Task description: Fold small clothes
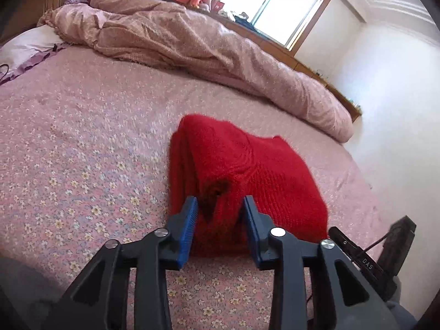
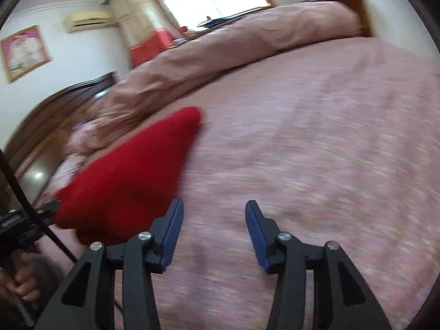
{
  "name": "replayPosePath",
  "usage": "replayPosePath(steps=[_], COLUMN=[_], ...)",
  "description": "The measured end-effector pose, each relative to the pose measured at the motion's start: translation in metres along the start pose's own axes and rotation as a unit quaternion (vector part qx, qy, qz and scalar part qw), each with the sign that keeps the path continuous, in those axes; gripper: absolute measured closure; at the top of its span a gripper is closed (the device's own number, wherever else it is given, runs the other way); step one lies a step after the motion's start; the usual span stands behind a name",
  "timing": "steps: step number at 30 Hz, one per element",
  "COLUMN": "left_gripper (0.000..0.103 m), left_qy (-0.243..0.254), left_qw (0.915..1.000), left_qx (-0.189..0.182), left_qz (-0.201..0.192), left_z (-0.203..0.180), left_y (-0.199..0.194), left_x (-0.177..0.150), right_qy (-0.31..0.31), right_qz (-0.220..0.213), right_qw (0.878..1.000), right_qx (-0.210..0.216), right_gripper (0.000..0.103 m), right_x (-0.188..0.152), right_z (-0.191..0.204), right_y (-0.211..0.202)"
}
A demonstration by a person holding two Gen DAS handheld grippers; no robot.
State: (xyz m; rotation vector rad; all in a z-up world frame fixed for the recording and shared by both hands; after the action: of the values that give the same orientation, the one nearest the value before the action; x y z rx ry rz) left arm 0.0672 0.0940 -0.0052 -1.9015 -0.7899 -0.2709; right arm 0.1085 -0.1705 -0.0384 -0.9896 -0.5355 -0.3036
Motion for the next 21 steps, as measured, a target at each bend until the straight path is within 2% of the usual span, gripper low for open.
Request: replayPosePath(steps=[1, 2, 3, 4, 7, 10, 14, 16, 17, 19, 21], left_gripper=[0.062, 0.052, 0.048, 0.047, 0.047, 0.047, 0.047, 0.047, 0.047, 0.047, 0.047], left_qy=[0.000, -0.001, -0.001, 0.002, 0.024, 0.061, 0.117, 0.128, 0.130, 0.129, 0.125], left_qw=[1.0000, 0.9999, 0.9999, 0.9998, 0.9996, 0.9977, 0.9902, 0.9863, 0.9838, 0.9781, 0.9765], left_qx=[-0.004, -0.008, -0.012, -0.013, -0.002, 0.025, 0.072, 0.103, 0.123, 0.160, 0.168], left_qz=[-0.007, -0.010, -0.012, -0.012, -0.012, -0.013, -0.025, -0.012, 0.002, 0.032, 0.052], left_z=[0.000, 0.001, 0.001, 0.000, -0.009, -0.023, -0.041, -0.038, -0.035, -0.024, -0.018], left_y=[-0.004, -0.006, -0.006, -0.006, -0.001, 0.009, 0.023, 0.037, 0.046, 0.063, 0.074], left_x=[0.003, 0.005, 0.006, 0.008, 0.013, 0.024, 0.039, 0.039, 0.036, 0.027, 0.020], right_qy=[-0.008, -0.016, -0.024, -0.033, -0.051, -0.051, -0.090, -0.122, -0.131, -0.152, -0.170], right_qz=[0.002, 0.002, 0.001, -0.003, -0.012, -0.012, -0.011, -0.011, -0.006, 0.019, 0.053], right_qw=[1.000, 0.999, 0.999, 0.999, 0.998, 0.995, 0.992, 0.988, 0.985, 0.981, 0.979], right_qx=[0.019, 0.038, 0.043, 0.039, 0.035, 0.079, 0.089, 0.098, 0.107, 0.118, 0.099], right_gripper=[0.046, 0.039, 0.029, 0.025, 0.025, 0.025, 0.026, 0.070, 0.099, 0.102, 0.103], right_x=[0.004, 0.008, 0.011, 0.015, 0.022, 0.031, 0.046, 0.048, 0.046, 0.036, 0.019], right_z=[0.007, 0.018, 0.028, 0.033, 0.042, 0.058, 0.078, 0.091, 0.096, 0.106, 0.107], right_y=[0.001, 0.002, 0.002, 0.002, 0.000, -0.003, -0.003, -0.003, -0.003, 0.006, 0.026])
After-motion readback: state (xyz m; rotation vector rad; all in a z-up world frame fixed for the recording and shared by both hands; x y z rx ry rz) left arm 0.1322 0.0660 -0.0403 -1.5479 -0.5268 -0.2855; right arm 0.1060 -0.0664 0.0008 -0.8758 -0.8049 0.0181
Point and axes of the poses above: each gripper's, at about its wrist camera, not at the fingertips, and y roughly the way its jaws point, z to its left, x to its top, the point moved 9 cm from there along y, roughly the way its jaws point, and after that the axes turned 12 degrees about z, right-handed, at the moved point
